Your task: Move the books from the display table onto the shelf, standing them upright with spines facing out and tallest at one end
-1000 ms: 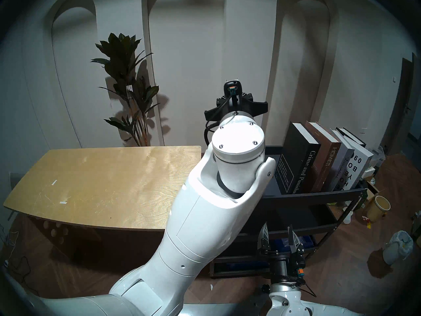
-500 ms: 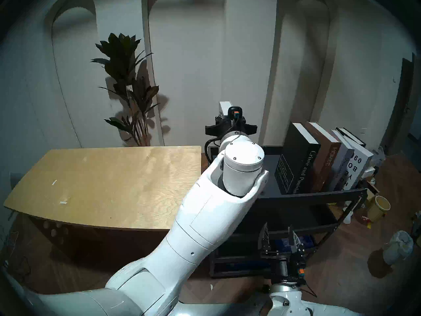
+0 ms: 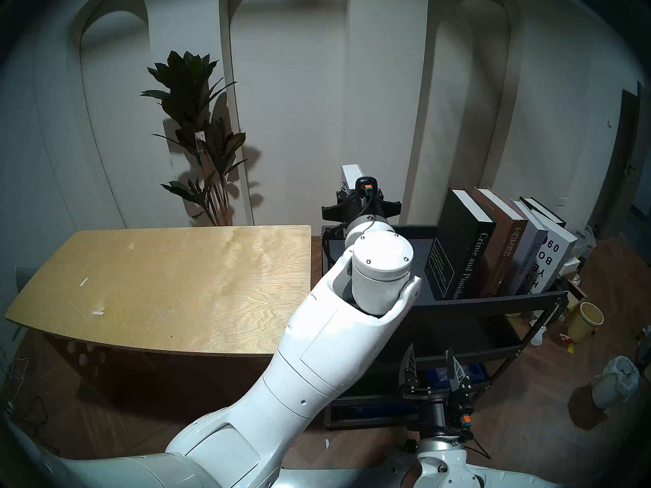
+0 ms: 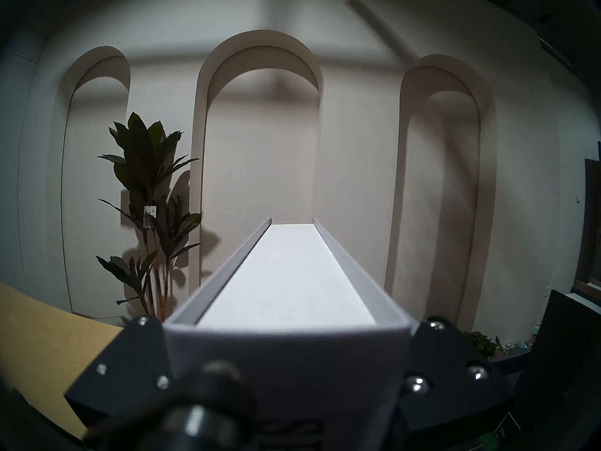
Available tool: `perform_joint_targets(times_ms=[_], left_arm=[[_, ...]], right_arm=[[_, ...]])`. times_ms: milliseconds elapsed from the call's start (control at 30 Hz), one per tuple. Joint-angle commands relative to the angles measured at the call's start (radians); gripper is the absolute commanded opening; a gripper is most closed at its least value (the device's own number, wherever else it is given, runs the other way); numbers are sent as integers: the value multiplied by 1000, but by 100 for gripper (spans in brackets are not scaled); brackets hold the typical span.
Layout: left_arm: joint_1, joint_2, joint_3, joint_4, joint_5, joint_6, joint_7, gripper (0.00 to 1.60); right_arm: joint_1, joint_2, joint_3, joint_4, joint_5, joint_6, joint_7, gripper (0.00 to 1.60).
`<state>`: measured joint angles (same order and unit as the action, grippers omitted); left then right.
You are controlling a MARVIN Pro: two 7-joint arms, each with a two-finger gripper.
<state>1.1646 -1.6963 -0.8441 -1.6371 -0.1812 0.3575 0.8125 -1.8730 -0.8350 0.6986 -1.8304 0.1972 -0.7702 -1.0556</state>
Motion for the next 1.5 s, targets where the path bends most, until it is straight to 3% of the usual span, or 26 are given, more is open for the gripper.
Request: perform_joint_targets(times_ms=[0, 300, 333, 367, 400, 433, 1000, 1467], left_arm=[[12, -4, 32, 30, 3, -61, -4, 0], [-5, -15, 34, 62, 7, -81, -7, 0], [-5, -15, 34, 63, 7, -82, -8, 18], [-6, -14, 34, 64, 6, -83, -11, 59], [-6, -14, 34, 65, 6, -84, -12, 127], [-7, -14, 34, 66, 5, -84, -14, 160], [-14, -20, 22, 53, 1, -63, -25, 160], [12, -4, 49, -96, -110, -1, 7, 160]], right_arm=[[0, -3, 1, -17, -3, -1, -2, 160], [0, -2, 1, -17, -3, -1, -2, 160], [0, -3, 1, -17, -3, -1, -2, 160], [0, -3, 1, -17, -3, -1, -2, 160], [-1, -4, 1, -17, -4, 0, -3, 160], [0, -2, 1, -17, -2, -1, -1, 160], [0, -3, 1, -17, -3, -1, -2, 160], [0, -4, 2, -17, -3, -1, -1, 160]])
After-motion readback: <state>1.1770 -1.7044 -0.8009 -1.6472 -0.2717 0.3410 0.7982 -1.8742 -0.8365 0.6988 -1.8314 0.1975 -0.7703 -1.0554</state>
